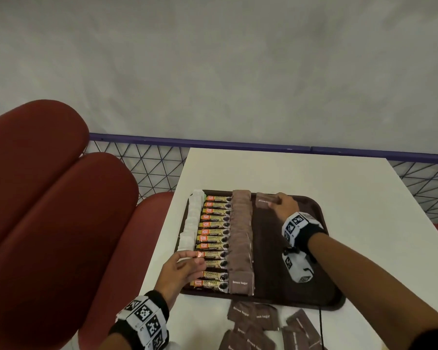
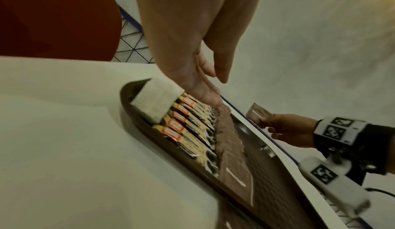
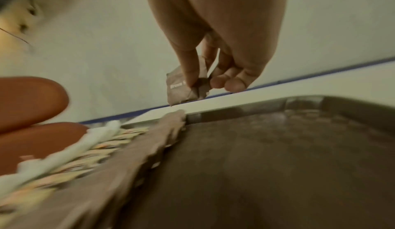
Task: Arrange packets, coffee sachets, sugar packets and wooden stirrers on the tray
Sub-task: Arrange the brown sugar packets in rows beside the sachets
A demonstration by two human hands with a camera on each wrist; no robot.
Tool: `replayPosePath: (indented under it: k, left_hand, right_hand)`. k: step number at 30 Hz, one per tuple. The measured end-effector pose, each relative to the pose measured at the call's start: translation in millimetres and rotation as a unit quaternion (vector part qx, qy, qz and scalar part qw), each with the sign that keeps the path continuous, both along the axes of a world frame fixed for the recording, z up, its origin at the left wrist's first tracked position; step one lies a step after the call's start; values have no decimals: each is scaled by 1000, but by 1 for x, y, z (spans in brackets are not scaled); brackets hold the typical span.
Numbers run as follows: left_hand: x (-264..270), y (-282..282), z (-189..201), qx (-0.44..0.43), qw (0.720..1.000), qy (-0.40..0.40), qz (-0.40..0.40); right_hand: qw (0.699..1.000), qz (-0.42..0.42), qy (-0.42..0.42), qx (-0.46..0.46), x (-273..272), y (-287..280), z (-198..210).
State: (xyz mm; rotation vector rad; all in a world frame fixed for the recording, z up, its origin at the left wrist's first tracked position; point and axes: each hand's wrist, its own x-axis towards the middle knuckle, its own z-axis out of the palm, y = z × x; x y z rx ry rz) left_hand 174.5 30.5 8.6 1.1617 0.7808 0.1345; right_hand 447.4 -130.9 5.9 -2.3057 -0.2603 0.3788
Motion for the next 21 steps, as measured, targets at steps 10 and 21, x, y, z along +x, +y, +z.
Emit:
replayPosePath:
  k: [10, 21]
  left_hand:
    - [-21, 21, -19, -5, 999, 25, 23]
    - [-27, 23, -19, 15, 998, 54, 3]
  right_hand:
    - [996, -8, 39, -81, 48, 28, -32]
    - [991, -64, 0, -115, 37, 47, -35]
